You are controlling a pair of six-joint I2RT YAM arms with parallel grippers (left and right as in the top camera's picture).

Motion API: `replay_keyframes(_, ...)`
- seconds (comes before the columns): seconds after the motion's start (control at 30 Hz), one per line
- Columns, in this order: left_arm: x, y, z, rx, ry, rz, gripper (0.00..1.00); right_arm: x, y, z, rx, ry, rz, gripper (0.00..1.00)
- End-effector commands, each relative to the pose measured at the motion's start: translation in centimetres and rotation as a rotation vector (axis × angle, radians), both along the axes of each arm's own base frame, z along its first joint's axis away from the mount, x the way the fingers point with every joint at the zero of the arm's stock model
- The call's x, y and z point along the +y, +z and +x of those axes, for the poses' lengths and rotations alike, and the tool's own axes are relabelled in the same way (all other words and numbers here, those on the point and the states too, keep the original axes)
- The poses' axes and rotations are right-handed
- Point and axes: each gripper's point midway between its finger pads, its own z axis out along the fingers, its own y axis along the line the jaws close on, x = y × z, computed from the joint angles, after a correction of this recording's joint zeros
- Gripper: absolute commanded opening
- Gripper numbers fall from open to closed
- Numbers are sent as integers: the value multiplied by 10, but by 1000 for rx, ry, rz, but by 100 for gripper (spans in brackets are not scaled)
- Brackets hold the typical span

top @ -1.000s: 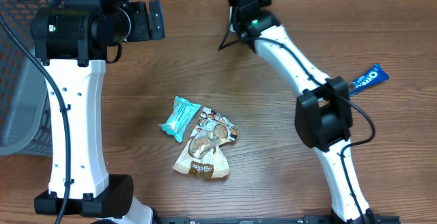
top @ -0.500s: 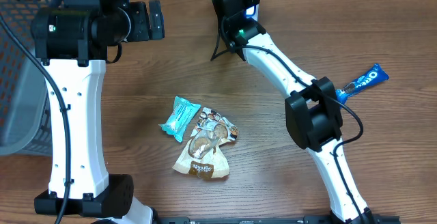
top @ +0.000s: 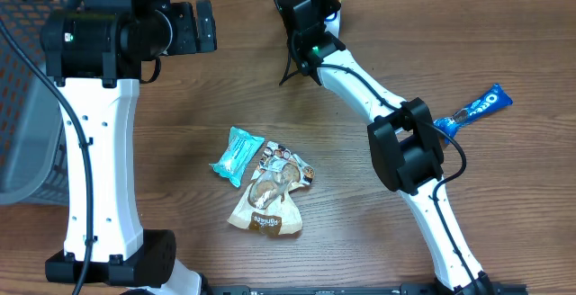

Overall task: Scan the item barcode
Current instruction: 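Hold the Haribo bag in front of the scanner window, then move the Haribo bag right and drop it beside the Oreo pack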

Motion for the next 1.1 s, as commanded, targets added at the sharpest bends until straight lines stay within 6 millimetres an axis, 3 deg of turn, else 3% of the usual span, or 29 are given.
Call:
replay_keyframes(0.0,-1,-2,1,3,-16,12,100,-15,34,-1,-73,-74,-16,4)
replay_keyframes(0.2,-1,-2,1,3,-16,12,100,-16,48,-2,-123,-91,-30,4)
replay_keyframes(0.67,-1,-2,1,3,-16,12,100,-18,59,-6,-136,-113,-17,4)
replay_keyframes(0.9,-1,-2,1,3,-16,12,100,-8,95,-27,-44,-8,141,4)
replay_keyframes(1.07,-1,-2,1,3,-16,12,100,-23,139,-70,47,6,352,4)
